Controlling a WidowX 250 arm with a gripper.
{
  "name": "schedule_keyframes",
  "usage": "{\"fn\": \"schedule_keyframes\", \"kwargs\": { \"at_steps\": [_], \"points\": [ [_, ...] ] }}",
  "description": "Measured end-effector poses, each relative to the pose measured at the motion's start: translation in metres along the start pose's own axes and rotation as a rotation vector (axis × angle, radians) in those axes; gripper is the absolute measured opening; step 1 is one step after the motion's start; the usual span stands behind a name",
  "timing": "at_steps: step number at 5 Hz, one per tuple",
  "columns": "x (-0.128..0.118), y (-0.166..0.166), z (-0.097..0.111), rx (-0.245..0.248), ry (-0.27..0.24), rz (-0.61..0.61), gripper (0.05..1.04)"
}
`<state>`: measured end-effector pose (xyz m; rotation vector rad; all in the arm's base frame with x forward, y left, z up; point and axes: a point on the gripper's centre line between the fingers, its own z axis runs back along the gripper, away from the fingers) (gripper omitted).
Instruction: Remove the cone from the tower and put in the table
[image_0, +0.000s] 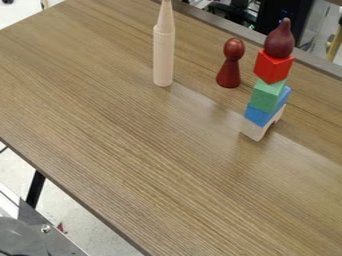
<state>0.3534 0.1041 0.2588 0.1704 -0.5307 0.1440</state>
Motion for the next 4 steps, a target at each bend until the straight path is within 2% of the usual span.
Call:
{"fn": "schedule_keyframes", "kwargs": {
  "at_steps": [1,2,3,4],
  "points": [
    [-0.006,-0.002,-0.011,-0.005,0.036,-0.004,0.999],
    [-0.006,-0.011,-0.014,-0.018,0.045,-0.046,0.999],
    [-0.009,-0.027,-0.018,-0.071,0.049,-0.117,0.999],
    [-0.009,-0.043,-0.008,-0.190,0.053,-0.284,0.999]
  ]
}}
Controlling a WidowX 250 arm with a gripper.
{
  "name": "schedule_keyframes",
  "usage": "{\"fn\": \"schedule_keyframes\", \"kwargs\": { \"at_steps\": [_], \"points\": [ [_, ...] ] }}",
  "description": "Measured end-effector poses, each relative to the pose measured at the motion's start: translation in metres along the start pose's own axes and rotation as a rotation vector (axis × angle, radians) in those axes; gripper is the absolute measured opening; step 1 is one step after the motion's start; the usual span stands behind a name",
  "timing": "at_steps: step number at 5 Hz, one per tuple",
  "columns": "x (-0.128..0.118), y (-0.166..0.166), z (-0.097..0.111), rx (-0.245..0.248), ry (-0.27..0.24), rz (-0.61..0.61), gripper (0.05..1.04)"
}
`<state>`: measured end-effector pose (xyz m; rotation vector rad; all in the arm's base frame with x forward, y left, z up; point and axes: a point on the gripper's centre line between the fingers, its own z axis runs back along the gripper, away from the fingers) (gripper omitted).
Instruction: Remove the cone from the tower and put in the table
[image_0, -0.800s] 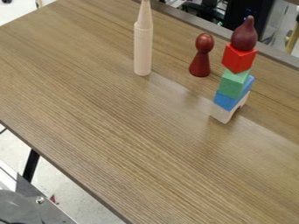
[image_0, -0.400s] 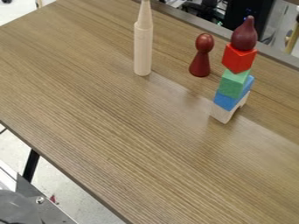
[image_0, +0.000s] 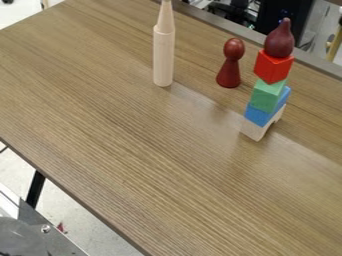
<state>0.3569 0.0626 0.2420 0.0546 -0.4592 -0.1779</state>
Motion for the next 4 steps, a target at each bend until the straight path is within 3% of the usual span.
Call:
{"fn": "schedule_keyframes", "kwargs": {
  "at_steps": [1,2,4],
  "points": [
    [0.010,-0.018,0.001,-0.183,0.007,-0.187,0.999],
    [0.012,-0.028,-0.001,-0.227,0.000,-0.252,0.999],
    [0.007,-0.060,-0.007,-0.187,0.006,-0.231,0.999]
  ]
}}
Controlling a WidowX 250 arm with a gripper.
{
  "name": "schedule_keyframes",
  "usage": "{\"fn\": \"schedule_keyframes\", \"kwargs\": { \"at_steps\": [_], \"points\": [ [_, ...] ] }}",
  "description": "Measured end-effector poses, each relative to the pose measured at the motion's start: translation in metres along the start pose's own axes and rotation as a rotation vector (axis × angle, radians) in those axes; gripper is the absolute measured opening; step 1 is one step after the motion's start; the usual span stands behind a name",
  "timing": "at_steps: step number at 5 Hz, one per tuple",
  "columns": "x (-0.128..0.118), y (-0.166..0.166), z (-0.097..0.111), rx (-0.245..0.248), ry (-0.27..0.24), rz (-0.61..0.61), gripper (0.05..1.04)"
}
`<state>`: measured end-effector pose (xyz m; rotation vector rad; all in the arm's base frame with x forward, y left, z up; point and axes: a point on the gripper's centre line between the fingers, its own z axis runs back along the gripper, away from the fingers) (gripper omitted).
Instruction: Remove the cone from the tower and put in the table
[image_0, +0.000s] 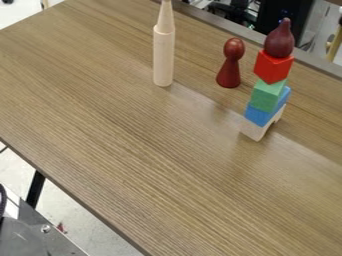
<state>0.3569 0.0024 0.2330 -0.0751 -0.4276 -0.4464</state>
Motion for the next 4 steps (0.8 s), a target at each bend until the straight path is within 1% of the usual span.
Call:
{"fn": "schedule_keyframes", "kwargs": {
  "at_steps": [1,2,3,4],
  "points": [
    [-0.008,-0.015,-0.010,0.050,0.002,0.077,0.999],
    [-0.011,-0.025,-0.021,0.128,0.003,0.174,0.999],
    [-0.005,-0.035,-0.024,0.124,-0.017,0.205,0.999],
    [-0.002,-0.046,-0.028,0.107,-0.011,0.197,0.999]
  ]
}}
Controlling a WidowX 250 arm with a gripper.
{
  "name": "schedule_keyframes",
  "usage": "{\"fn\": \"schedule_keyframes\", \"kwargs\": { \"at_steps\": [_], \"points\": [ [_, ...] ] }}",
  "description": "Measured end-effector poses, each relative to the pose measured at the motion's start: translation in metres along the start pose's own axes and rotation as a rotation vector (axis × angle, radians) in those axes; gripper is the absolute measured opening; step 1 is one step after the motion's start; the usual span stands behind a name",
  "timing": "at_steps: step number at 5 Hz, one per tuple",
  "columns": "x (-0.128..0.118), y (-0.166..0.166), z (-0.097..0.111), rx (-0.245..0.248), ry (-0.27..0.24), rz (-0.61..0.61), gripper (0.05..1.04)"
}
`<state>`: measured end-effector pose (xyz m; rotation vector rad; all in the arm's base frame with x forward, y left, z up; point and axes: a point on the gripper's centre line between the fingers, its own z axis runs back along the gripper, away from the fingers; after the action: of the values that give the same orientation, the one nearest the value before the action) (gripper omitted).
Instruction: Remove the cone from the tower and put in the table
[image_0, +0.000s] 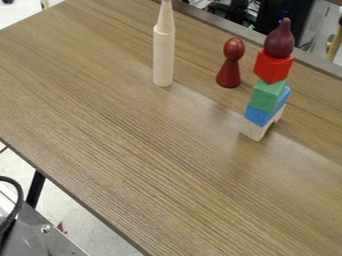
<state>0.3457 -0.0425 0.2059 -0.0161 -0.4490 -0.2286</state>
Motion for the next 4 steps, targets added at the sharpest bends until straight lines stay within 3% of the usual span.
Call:
{"fn": "schedule_keyframes", "kwargs": {
  "at_steps": [4],
  "points": [
    [-0.010,-0.026,-0.013,-0.043,0.064,-0.063,0.999]
  ]
}}
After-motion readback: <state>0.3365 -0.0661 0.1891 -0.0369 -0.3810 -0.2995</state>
